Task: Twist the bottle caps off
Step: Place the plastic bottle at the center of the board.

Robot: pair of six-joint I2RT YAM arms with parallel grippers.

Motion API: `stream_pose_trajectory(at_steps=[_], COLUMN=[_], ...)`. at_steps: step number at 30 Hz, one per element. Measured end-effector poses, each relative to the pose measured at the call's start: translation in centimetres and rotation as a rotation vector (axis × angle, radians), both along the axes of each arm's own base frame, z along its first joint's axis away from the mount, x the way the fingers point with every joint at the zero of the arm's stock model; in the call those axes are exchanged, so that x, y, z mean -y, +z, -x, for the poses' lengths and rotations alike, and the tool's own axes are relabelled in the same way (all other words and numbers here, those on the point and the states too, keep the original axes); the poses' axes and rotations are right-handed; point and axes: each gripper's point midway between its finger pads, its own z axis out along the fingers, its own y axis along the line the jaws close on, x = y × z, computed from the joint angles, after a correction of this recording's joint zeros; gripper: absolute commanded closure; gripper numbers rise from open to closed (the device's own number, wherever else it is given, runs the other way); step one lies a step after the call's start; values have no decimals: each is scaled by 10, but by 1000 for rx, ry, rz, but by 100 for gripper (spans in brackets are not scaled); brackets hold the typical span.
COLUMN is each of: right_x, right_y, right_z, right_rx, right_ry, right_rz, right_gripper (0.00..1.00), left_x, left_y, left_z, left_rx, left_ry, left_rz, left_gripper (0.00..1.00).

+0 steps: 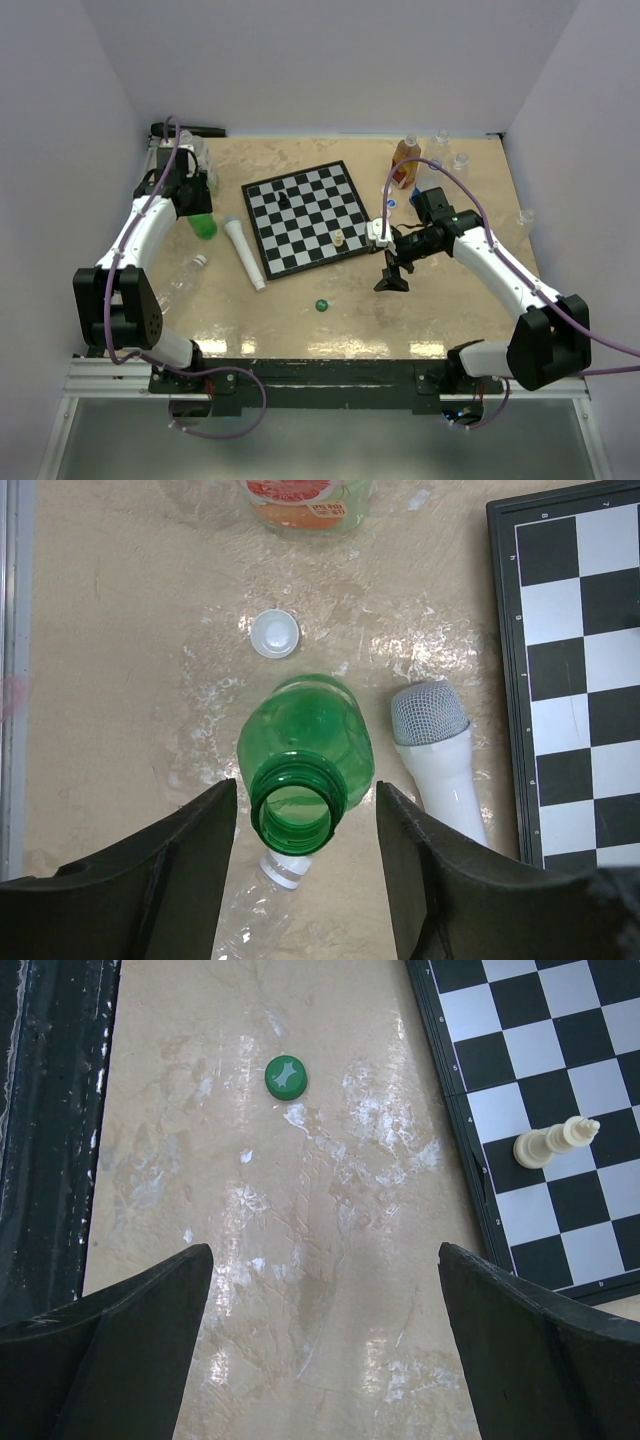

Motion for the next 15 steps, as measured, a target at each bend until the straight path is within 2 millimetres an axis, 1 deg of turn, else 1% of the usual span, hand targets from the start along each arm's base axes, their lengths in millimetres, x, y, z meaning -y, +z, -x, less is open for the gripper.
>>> stream_pose_trajectory(at_steps=[3, 11, 13, 15], right_x=[0, 0, 0, 0], right_y=[0, 0, 0, 0], right_z=[0, 0, 0, 0], right_rx=[0, 0, 0, 0], right_ry=[0, 0, 0, 0], right_rz=[0, 0, 0, 0], right_gripper=[2, 2, 2, 2], left_x=[0, -2, -2, -2], left_y=[1, 4, 10, 22], left_z=[0, 1, 5, 8], left_rx=[1, 1, 10, 39], left_ry=[1, 8, 9, 10], left_rz=[0, -9, -11, -12], left_gripper=[37, 20, 16, 7])
